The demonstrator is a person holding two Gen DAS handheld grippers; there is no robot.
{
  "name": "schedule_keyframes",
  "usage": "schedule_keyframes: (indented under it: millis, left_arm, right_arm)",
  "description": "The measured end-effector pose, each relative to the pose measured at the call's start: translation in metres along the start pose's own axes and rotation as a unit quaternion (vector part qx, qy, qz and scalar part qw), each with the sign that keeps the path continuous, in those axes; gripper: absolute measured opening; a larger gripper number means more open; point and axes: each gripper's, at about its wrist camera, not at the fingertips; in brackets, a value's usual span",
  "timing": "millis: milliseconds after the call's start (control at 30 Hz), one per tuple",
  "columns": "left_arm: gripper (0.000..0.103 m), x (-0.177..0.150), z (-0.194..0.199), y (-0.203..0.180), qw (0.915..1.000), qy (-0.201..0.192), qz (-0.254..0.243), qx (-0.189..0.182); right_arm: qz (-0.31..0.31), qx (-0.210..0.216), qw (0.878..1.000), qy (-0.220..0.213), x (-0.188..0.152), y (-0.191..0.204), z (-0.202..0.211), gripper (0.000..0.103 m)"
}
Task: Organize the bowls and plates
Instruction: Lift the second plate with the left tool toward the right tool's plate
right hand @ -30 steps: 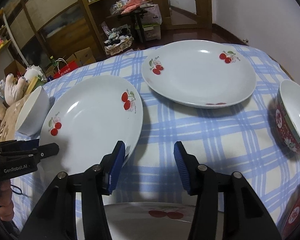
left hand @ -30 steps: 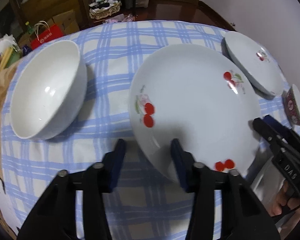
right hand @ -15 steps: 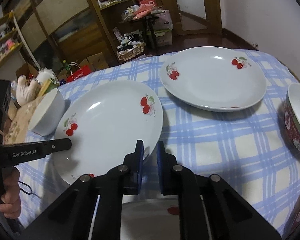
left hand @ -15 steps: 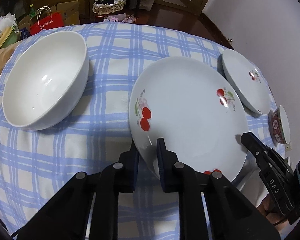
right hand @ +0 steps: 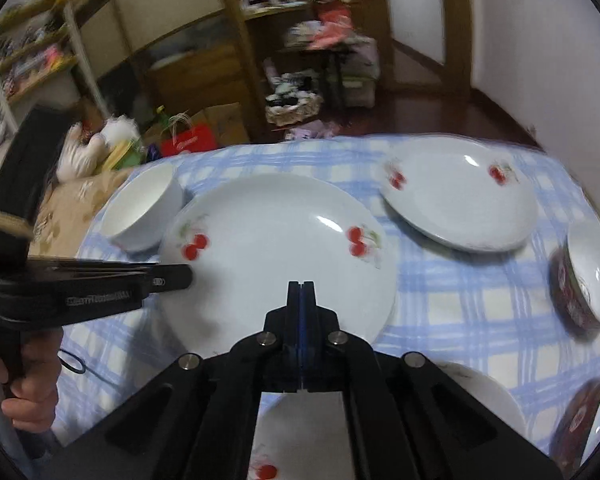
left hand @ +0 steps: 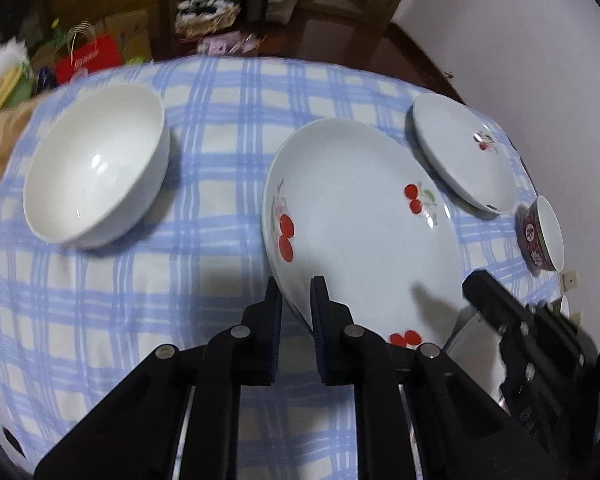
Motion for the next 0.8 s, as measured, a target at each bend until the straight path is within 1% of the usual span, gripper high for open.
schedule_keyframes:
  millis: [67,100,200,233,300,367,400,433,533,600,667,700,800]
  left_arm:
    - [0.013,-0.002,-0.007,0.006,0.9998,0.012,0.013,-0.008]
    - [0.013,-0.002,-0.009,0.008,0.9998,0.016,0.013,-0.007]
    - [0.013,-0.002,-0.006,0.004,0.9999,0.011,0.007,0.004]
    - [0.013,-0.002,-0.006,0.003,0.9999,0.008,0.005,0.007]
    - [0.013,-0.001,-0.008,0.004,0.9999,0.011,0.011,0.004]
    - [0.013,0.0,-0.012,0.007,0.9996,0.018,0.019,0.0]
    - [0.013,0.0,-0.013,0.01,0.9996,0.02,0.02,0.0]
    - [0.013,0.0,-0.014,0.011,0.9996,0.021,0.021,0.0]
    - [0.013,0.002,-0.015,0.011,0.9996,0.02,0.021,0.002]
    - [0.013,0.003,-0.018,0.012,0.9995,0.02,0.023,0.002]
    - [0.013,0.004,-0.021,0.013,0.9993,0.023,0.029,-0.003]
    - [0.013,0.004,-0.023,0.014,0.9992,0.025,0.03,-0.008]
    - [0.013,0.003,-0.021,0.015,0.9993,0.025,0.025,-0.014]
  right_arm:
    - [-0.016,-0.002,1.0,-0.001,0.0,-0.004,-0.001,0.001]
    - [-0.022,-0.01,1.0,-0.001,0.002,-0.008,0.0,0.001]
    - [-0.04,-0.021,0.999,-0.014,0.01,-0.022,0.006,0.002]
    - [-0.046,-0.026,0.998,-0.014,0.015,-0.028,0.008,0.007]
    - [-0.058,-0.032,0.998,-0.015,0.022,-0.038,0.01,0.013]
    - [-0.071,-0.025,0.997,-0.008,0.031,-0.049,0.008,0.021]
    - [-0.076,-0.024,0.997,0.003,0.036,-0.054,0.004,0.033]
    - [-0.079,-0.024,0.997,0.007,0.038,-0.059,0.001,0.04]
    - [-0.087,-0.013,0.996,0.031,0.047,-0.07,-0.015,0.041]
    - [-0.098,0.004,0.993,0.058,0.05,-0.078,-0.03,0.041]
    - [-0.109,0.008,0.991,0.079,0.048,-0.084,-0.043,0.04]
    - [-0.114,0.006,0.99,0.086,0.047,-0.086,-0.049,0.038]
    - [-0.101,-0.009,0.991,0.093,0.045,-0.086,-0.056,0.031]
Point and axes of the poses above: each gripper's, at about its wrist camera, not at the fingertips, and z roughly against the way its jaws point, y to its left, x to its top, and after that the axes turned 14 degrees about x, right-handed
